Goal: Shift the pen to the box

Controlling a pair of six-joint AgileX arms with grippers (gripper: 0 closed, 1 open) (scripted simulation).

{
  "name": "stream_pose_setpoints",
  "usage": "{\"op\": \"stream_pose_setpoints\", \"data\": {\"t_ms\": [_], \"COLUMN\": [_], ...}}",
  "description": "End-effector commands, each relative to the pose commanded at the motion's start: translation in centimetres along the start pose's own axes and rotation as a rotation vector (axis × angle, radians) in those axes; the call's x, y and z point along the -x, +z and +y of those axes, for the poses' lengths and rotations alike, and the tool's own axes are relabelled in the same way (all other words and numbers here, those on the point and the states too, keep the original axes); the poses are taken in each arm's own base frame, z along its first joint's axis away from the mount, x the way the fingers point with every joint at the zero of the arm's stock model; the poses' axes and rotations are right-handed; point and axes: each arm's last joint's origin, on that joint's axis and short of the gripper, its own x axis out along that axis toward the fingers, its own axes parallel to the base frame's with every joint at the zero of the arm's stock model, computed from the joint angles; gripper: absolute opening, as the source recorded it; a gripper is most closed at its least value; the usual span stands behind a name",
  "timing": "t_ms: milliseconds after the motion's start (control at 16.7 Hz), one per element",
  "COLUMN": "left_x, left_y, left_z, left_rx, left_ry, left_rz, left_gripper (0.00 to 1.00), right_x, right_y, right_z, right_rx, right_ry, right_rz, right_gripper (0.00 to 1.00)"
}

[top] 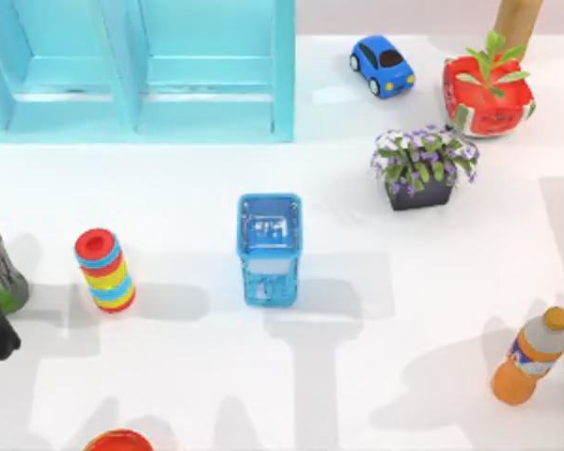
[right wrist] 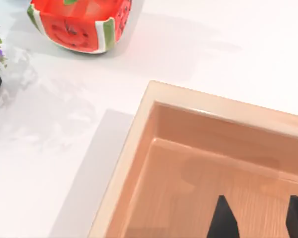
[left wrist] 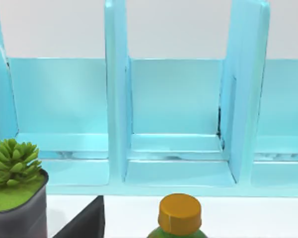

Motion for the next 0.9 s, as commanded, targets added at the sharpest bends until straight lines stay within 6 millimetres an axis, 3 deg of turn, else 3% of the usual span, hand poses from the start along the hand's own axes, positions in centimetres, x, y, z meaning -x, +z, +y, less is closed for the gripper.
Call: {"op": "stream_pose_setpoints", "data": {"t_ms": [780,900], "left_x": [0.00,0.00], "left_y": [0.00,0.00], "left_z": [0.00,0.00], "left_rx": [0.000,0.000], "left_ry": [0.000,0.000], "left_rz": [0.000,0.000], "left_gripper": [1.00,1.00], "right_x": [0.00,0.00], "right_y": [0.00,0.00], "right_z": [0.00,0.00], "right_rx": [0.000,0.000], "right_ry": [0.000,0.000], "right_rz": [0.000,0.000], "right_gripper": [0.98,1.00]}}
